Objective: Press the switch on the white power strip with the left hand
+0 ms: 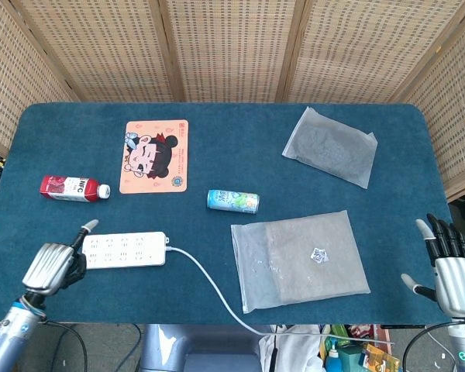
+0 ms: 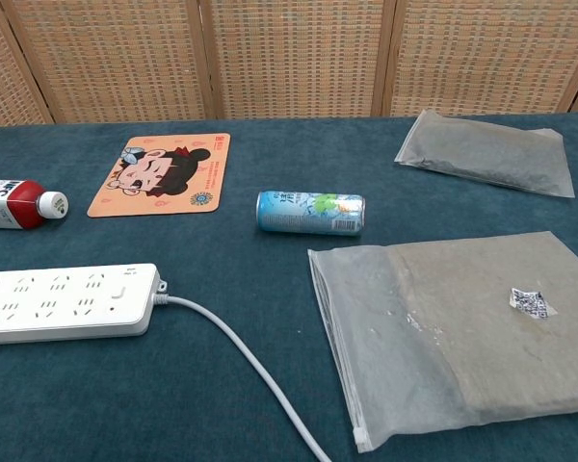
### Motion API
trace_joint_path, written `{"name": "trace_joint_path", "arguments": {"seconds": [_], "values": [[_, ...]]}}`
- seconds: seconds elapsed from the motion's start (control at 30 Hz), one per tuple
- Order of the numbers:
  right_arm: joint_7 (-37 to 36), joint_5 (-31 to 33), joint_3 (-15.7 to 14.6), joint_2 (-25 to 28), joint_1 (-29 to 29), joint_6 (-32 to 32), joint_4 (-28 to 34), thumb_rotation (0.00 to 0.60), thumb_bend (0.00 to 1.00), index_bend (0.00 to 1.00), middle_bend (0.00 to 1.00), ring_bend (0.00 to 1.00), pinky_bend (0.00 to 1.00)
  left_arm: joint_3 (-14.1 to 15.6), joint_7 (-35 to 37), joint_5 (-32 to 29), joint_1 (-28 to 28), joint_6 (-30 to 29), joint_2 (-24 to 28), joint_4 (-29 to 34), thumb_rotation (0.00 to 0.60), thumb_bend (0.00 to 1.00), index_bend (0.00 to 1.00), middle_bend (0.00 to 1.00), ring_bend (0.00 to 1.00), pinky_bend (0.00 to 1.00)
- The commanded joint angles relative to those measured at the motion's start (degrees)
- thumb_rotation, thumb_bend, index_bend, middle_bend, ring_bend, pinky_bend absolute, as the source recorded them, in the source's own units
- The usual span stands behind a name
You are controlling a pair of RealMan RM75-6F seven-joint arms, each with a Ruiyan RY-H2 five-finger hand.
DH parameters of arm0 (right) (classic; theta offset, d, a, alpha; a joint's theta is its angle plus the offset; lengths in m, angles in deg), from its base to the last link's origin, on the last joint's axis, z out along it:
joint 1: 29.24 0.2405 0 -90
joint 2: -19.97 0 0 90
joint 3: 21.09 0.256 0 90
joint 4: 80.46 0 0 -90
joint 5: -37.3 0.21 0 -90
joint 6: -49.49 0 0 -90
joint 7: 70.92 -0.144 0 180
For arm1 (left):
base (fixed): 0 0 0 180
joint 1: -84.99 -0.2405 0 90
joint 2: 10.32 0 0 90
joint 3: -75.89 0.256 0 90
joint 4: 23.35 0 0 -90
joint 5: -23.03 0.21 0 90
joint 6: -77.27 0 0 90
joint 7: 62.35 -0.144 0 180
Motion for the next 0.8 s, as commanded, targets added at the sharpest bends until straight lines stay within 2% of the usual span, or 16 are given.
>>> {"name": "trace_joint_path", "arguments": {"seconds": [0.03, 0.2, 0.47, 0.8], "values": [[-0.32, 0.27, -0.04, 0.17, 0.11, -0.45, 0.05, 0.6, 0.0, 0.0, 0.0, 0.0, 0.0, 0.2, -2.44, -7.14, 4.02, 8.8, -1.63, 4.45, 0.6, 0.94, 0.0, 1.0, 1.0, 0.97], [-1.15, 0.89, 0.02, 0.45, 0.3, -1.26, 0.0, 0.6, 0.0, 0.0, 0.0, 0.0, 0.0, -1.11, -5.82, -11.7, 5.86, 11.1, -3.65, 5.65, 0.6, 0.94, 0.01, 1.0, 1.0, 0.97], [-2.14, 1.54, 0.14, 0.87, 0.4, -1.83, 0.07, 0.6, 0.0, 0.0, 0.0, 0.0, 0.0, -2.49, -11.61, -18.75, 8.58, 13.2, -6.79, 7.31, 0.6, 0.94, 0.24, 1.0, 1.0, 0.97], [-2.65, 2.24, 0.15, 1.13, 0.58, -2.72, 0.08, 0.6, 0.0, 0.0, 0.0, 0.0, 0.0, -2.73, -15.82, -23.18, 9.67, 11.91, -9.4, 7.17, 0.6, 0.94, 0.25, 1.0, 1.0, 0.97]]}}
